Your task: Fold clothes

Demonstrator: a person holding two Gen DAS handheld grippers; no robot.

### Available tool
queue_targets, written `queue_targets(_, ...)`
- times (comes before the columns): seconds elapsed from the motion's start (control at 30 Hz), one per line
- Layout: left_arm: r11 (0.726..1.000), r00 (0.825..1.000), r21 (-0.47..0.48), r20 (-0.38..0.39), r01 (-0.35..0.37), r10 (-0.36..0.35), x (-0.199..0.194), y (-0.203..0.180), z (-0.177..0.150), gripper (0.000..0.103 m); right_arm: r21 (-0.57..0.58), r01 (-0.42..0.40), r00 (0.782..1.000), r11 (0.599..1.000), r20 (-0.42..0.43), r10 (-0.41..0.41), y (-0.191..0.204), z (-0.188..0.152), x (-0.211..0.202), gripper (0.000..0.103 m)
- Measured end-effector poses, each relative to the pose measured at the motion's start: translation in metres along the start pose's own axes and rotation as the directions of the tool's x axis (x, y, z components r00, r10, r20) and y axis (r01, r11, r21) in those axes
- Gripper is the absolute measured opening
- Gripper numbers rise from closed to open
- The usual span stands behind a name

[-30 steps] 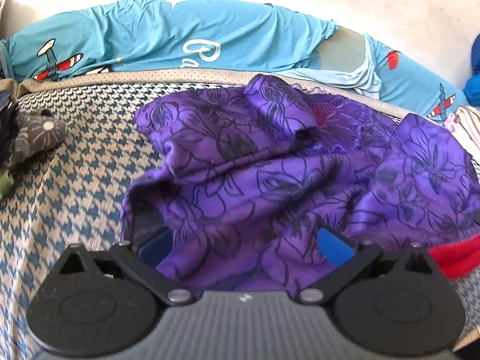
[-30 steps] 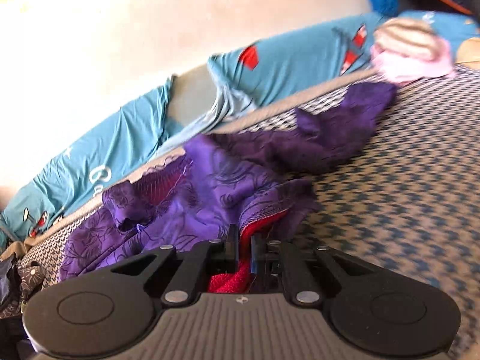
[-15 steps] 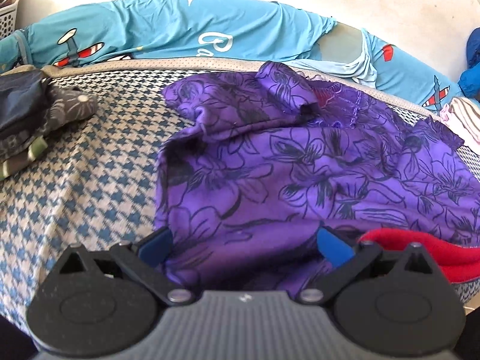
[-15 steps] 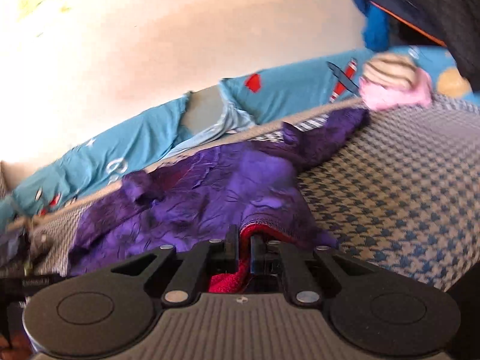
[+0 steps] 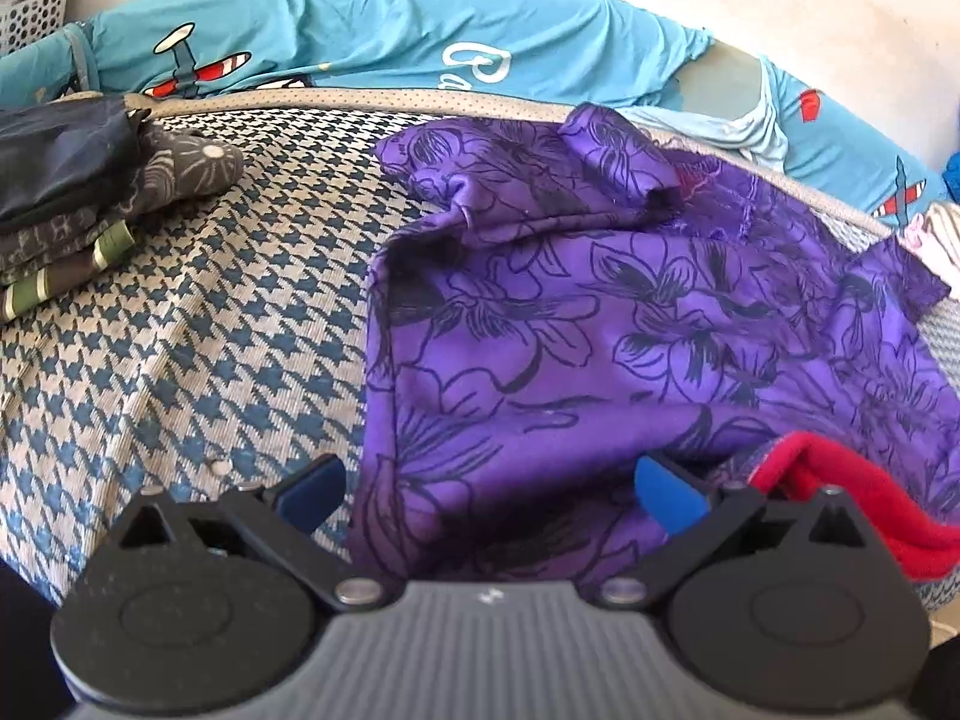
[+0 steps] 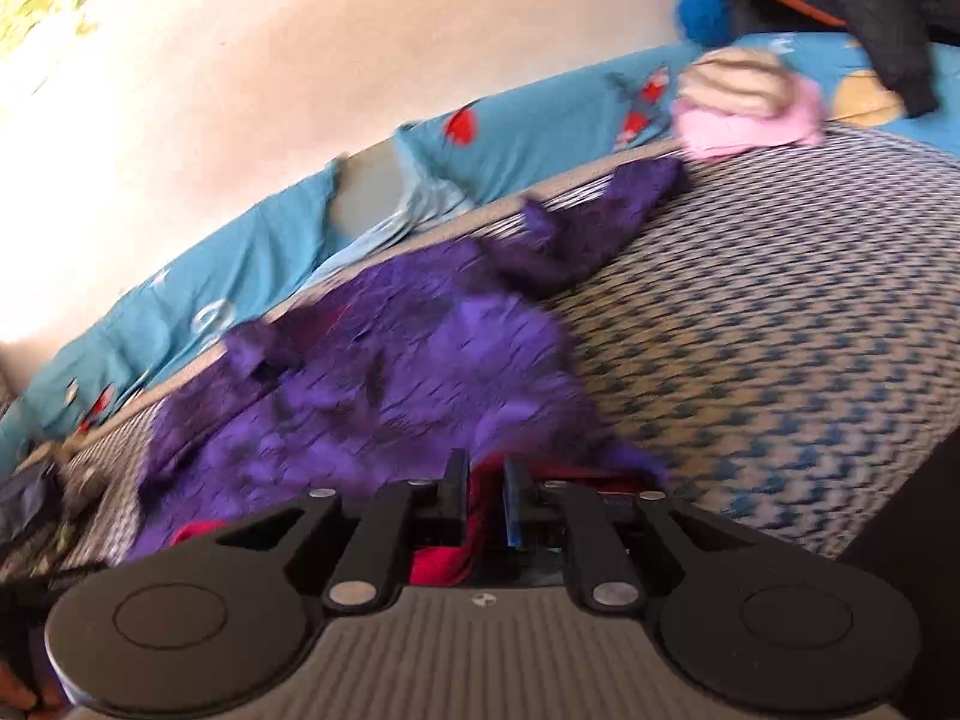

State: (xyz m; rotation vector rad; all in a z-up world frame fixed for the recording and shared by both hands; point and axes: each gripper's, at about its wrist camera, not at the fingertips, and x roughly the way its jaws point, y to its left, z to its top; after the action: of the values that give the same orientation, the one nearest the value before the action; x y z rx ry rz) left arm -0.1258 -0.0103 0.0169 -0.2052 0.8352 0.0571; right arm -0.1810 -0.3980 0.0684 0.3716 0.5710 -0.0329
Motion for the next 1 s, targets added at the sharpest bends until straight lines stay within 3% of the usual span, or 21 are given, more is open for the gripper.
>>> queue_targets(0.13,1.0,1.0,-0.003,0.002,0.013,-0.013,-0.001,0.0,0.001,0.103,0.123,0.104,0.994,0.987,0.016,-0.107,-0.02,0.005,-0.001,0.025)
queue_targets(0.23,1.0,1.0,-0.013,-0.006,0.028,-0.028,0.0,0.0,0.002,0.103,0.143,0.152,0.988,0.978,-0.002,-0.154,-0.024,0.005,0.004,0.03)
queue_targets(0.33,0.999,0.999,-0.012,-0.009,0.03,-0.031,0.001,0.0,0.001,0.103,0.196,0.139,0.99,0.971,-0.038,-0.134,-0.031,0.004,0.01,0.038)
queue_targets(0.63,0.999,0.999,-0.038,-0.019,0.029,-0.03,0.001,0.006,0.0,0.103,0.203,0.132,0.985,0.97,-0.134,-0.106,-0.031,-0.007,0.027,0.039)
queue_targets(1.0,0.999,1.0,-0.041,-0.015,0.015,-0.015,0.0,0.007,-0.002,0.103,0.182,0.191,0.979,0.965,-0.106,-0.174,-0.024,-0.012,0.047,0.039)
